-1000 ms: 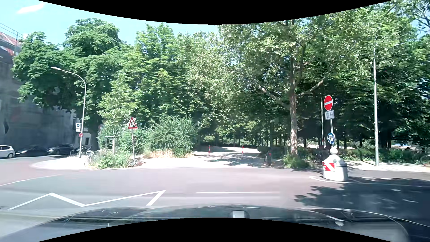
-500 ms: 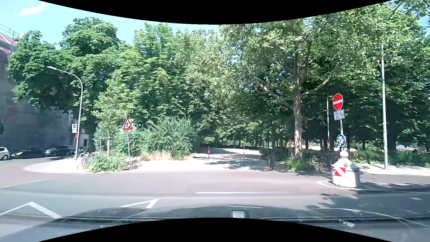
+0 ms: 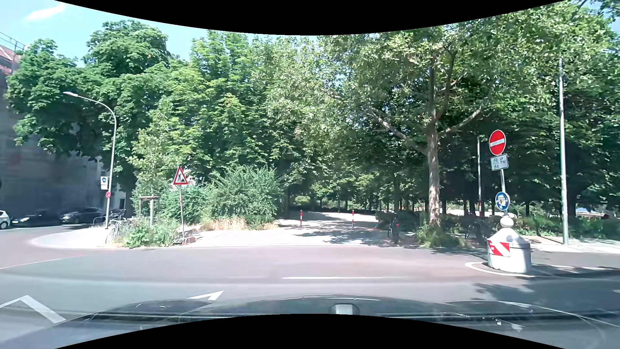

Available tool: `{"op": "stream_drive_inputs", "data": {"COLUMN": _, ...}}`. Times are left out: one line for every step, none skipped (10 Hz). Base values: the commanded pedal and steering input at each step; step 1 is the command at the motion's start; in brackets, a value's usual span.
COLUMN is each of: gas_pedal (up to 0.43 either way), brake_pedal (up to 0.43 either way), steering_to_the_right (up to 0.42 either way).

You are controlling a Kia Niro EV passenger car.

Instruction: Follow the waypoints while adhering to traffic rules and regulations

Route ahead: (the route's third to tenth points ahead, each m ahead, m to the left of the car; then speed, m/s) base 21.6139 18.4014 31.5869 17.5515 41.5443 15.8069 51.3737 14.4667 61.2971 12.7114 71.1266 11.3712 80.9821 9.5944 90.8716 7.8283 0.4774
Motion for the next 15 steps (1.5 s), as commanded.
{"op": "stream_drive_inputs", "data": {"gas_pedal": 0.000, "brake_pedal": 0.238, "steering_to_the_right": -0.009}}
{"op": "stream_drive_inputs", "data": {"gas_pedal": 0.000, "brake_pedal": 0.238, "steering_to_the_right": -0.009}}
{"op": "stream_drive_inputs", "data": {"gas_pedal": 0.000, "brake_pedal": 0.244, "steering_to_the_right": -0.009}}
{"op": "stream_drive_inputs", "data": {"gas_pedal": 0.000, "brake_pedal": 0.244, "steering_to_the_right": -0.010}}
{"op": "stream_drive_inputs", "data": {"gas_pedal": 0.000, "brake_pedal": 0.250, "steering_to_the_right": -0.010}}
{"op": "stream_drive_inputs", "data": {"gas_pedal": 0.000, "brake_pedal": 0.250, "steering_to_the_right": -0.010}}
{"op": "stream_drive_inputs", "data": {"gas_pedal": 0.000, "brake_pedal": 0.244, "steering_to_the_right": -0.011}}
{"op": "stream_drive_inputs", "data": {"gas_pedal": 0.000, "brake_pedal": 0.250, "steering_to_the_right": -0.011}}
{"op": "stream_drive_inputs", "data": {"gas_pedal": 0.000, "brake_pedal": 0.256, "steering_to_the_right": -0.011}}
{"op": "stream_drive_inputs", "data": {"gas_pedal": 0.000, "brake_pedal": 0.250, "steering_to_the_right": -0.011}}
{"op": "stream_drive_inputs", "data": {"gas_pedal": 0.000, "brake_pedal": 0.250, "steering_to_the_right": -0.012}}
{"op": "stream_drive_inputs", "data": {"gas_pedal": 0.000, "brake_pedal": 0.250, "steering_to_the_right": -0.012}}
{"op": "stream_drive_inputs", "data": {"gas_pedal": 0.000, "brake_pedal": 0.250, "steering_to_the_right": -0.012}}
{"op": "stream_drive_inputs", "data": {"gas_pedal": 0.000, "brake_pedal": 0.250, "steering_to_the_right": -0.012}}
{"op": "stream_drive_inputs", "data": {"gas_pedal": 0.000, "brake_pedal": 0.250, "steering_to_the_right": -0.013}}
